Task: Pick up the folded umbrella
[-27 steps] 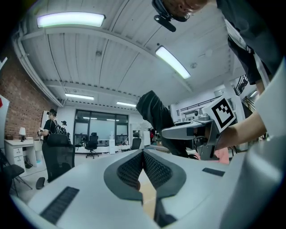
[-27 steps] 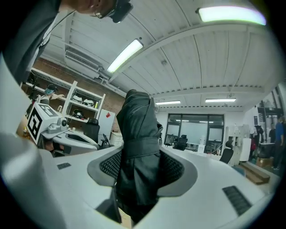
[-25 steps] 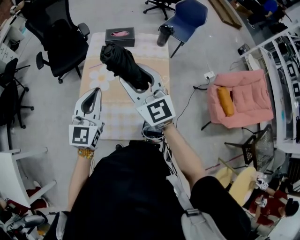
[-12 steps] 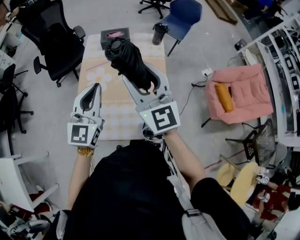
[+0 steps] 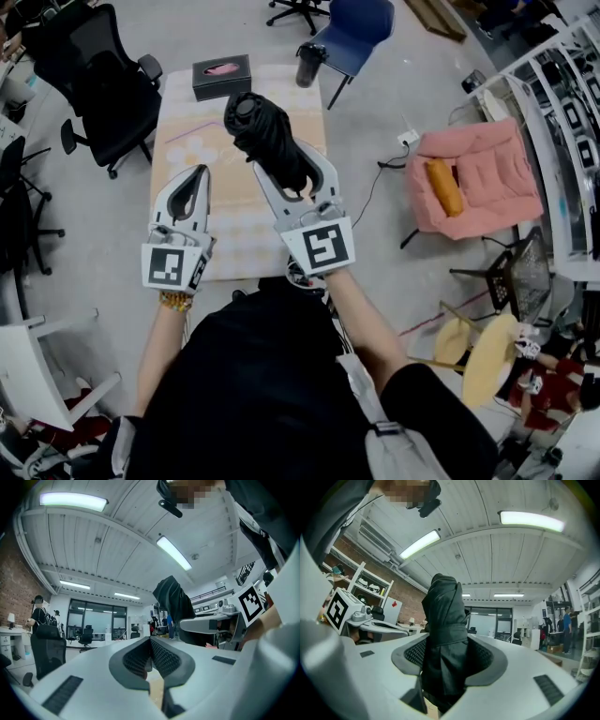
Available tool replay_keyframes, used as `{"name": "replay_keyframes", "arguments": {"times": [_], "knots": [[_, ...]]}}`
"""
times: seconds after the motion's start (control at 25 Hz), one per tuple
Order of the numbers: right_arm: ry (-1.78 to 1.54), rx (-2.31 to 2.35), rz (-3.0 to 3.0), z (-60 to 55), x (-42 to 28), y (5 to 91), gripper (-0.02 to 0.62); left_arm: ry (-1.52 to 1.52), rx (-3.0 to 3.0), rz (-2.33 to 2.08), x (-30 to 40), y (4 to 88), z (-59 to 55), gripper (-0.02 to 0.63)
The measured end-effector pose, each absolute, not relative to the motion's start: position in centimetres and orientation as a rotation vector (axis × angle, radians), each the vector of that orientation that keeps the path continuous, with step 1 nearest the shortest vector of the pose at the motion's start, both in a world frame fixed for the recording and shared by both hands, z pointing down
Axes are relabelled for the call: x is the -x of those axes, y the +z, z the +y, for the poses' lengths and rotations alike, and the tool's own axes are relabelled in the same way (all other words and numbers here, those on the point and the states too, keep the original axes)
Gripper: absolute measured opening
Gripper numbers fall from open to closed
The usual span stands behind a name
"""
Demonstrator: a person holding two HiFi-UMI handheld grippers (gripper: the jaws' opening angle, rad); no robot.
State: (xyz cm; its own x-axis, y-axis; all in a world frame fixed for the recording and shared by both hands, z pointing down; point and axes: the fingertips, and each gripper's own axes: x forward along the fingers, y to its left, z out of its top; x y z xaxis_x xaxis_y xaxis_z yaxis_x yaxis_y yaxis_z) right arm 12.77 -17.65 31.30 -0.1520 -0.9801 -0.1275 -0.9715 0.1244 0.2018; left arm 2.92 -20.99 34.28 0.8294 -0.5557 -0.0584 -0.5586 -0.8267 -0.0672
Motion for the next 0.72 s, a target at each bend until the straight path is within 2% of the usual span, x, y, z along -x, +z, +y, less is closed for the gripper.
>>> {"name": "replay_keyframes", "arguments": {"times": [0.72], "knots": [[-0.203, -2.131, -2.319, -16.4, -12.8, 34.2, 0.23, 0.033, 2.968, 0.828, -4.5, 35.7, -20.1, 0.014]]}}
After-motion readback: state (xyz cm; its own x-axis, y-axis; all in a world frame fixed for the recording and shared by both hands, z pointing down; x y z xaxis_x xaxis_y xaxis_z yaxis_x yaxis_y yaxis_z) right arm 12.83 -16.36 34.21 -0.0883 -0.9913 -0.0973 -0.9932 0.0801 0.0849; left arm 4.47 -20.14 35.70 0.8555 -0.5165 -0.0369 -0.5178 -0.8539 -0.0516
